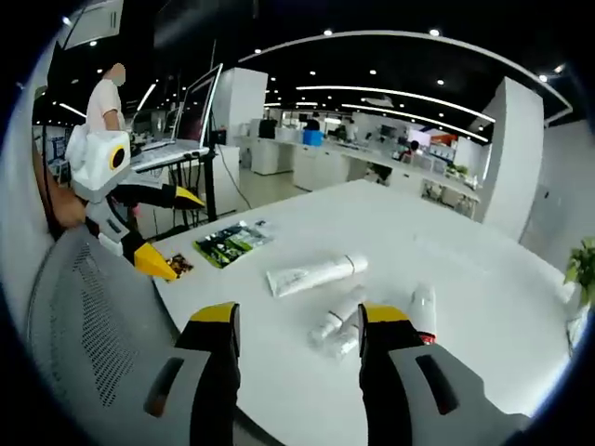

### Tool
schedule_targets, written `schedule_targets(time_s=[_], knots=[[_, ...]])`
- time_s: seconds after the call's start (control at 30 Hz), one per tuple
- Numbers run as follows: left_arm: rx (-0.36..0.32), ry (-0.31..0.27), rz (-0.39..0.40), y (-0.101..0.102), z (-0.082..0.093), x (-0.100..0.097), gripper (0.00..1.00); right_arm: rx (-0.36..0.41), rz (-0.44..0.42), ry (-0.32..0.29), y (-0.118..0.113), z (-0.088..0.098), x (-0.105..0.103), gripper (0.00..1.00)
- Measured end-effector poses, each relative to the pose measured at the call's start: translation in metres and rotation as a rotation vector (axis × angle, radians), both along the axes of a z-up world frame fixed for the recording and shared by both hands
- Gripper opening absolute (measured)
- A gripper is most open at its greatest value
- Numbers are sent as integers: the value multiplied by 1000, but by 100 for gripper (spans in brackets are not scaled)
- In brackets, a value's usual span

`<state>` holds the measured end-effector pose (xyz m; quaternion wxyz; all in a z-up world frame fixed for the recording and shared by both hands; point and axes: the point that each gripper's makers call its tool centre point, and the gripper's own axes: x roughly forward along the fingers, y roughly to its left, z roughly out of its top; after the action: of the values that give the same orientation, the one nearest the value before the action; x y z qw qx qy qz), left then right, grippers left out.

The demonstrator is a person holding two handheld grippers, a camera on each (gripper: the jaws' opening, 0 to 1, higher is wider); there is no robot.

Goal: Arrange the skincare products in the storage area until every visible bottle or jar stands upright without overlapping.

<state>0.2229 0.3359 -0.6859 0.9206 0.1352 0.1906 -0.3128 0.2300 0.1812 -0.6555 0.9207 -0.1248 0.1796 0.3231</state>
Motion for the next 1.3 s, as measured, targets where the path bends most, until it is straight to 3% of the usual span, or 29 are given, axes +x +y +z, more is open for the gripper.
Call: schedule_targets(time_s=[0.27, 1.3], knots=[[11, 9, 22, 4, -2, 2, 79, -13, 37, 13, 6, -4, -4, 49], [19, 12, 21, 4, -5, 2, 79, -16, 23, 29, 4, -7, -3, 50]])
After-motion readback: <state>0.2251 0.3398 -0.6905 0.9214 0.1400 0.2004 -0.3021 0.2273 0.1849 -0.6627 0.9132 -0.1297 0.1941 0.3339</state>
